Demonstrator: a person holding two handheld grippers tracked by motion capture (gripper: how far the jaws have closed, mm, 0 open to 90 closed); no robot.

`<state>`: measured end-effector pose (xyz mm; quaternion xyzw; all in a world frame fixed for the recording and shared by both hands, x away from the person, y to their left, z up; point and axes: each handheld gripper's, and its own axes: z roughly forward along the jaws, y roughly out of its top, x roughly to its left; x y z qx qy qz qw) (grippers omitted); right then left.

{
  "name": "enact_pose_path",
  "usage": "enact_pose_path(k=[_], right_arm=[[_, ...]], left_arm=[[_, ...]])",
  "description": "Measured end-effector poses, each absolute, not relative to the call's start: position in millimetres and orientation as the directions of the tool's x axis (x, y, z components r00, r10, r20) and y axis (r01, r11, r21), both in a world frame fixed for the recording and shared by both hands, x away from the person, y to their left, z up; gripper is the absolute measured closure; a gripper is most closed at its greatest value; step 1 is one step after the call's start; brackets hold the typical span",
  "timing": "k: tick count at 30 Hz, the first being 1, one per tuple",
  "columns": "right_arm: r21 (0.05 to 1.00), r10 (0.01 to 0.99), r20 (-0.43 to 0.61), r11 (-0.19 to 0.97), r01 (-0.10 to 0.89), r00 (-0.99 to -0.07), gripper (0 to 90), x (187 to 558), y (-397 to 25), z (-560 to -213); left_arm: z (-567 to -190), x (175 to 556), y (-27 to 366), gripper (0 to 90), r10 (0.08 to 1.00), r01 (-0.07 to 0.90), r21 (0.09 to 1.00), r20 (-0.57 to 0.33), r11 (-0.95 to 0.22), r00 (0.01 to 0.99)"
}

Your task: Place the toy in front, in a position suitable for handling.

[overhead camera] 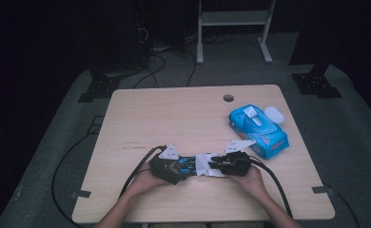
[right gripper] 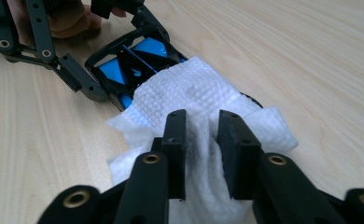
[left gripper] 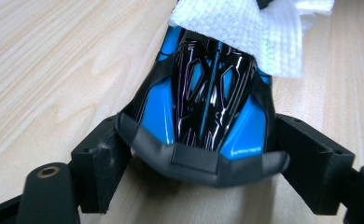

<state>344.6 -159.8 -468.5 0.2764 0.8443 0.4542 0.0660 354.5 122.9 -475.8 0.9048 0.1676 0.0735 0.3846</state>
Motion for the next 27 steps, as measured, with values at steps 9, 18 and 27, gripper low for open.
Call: enact_pose_path(k=[9, 18, 27], right_arm=[[0.802, 0.519, 0.081, 0.472, 0.365, -0.851, 84.3, 343, -159, -467], [0.794, 0.538, 0.062, 0.484, 0.368, -0.841, 85.1, 342, -167, -466], [0.810, 0.514, 0.093, 0.459, 0.365, -0.853, 85.3, 345, -159, -465]], left_arm=[[-475, 359, 120, 21.2, 0.338, 0.245, 0.710, -0.010, -0.660, 0.941], [-475, 358, 119, 23.6, 0.321, 0.223, 0.701, 0.009, -0.677, 0.947], [-476, 360, 118, 23.8, 0.316, 0.220, 0.702, 0.007, -0.677, 0.949]])
